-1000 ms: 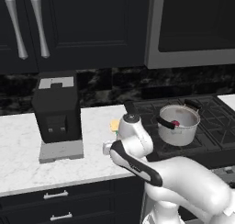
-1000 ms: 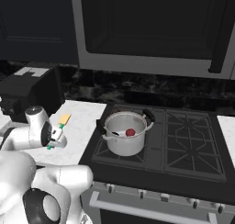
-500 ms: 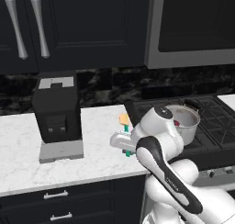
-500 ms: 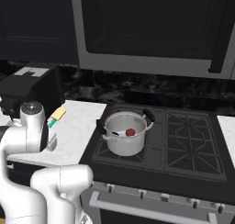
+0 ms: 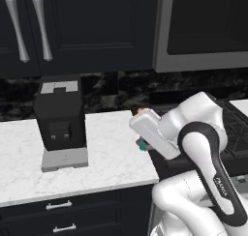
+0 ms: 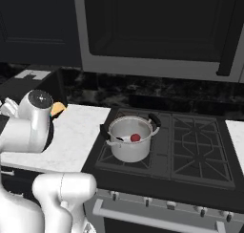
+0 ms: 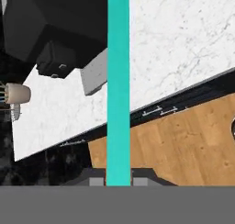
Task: Put the avocado and tomato in the pot. Retrieve the spatula and lightly stir the vegetables in the pot.
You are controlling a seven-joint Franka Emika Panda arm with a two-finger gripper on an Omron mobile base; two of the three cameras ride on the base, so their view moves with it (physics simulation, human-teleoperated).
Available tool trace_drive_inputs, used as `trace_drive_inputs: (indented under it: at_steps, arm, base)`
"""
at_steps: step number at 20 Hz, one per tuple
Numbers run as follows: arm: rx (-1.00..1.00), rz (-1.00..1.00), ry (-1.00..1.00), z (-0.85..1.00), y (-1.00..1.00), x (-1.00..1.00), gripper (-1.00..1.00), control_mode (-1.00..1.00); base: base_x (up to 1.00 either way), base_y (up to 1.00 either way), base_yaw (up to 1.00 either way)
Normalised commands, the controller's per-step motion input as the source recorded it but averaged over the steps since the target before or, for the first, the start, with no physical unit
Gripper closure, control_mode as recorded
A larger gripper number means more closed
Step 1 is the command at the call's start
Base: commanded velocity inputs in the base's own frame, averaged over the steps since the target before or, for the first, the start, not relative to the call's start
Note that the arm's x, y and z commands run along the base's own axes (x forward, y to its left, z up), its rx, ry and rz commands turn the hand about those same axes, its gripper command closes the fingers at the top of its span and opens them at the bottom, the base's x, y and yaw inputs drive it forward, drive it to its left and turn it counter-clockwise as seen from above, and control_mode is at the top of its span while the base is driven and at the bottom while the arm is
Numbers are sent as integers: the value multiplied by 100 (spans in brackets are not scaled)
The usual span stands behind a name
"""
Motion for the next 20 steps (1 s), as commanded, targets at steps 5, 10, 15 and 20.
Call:
trace_drive_inputs:
  at_steps: [5, 10, 15, 20]
  arm:
    - [39, -18, 11, 67, -3, -52, 100, -100]
    - [47, -12, 20, 55, -28, -23, 100, -100]
    - [43, -14, 29, 49, -36, -17, 100, -100]
    - [28, -20, 30, 59, -22, -15, 100, -100]
  base:
    - [0, 0, 0]
    - [0, 0, 0]
    - [0, 0, 0]
    - [0, 0, 0]
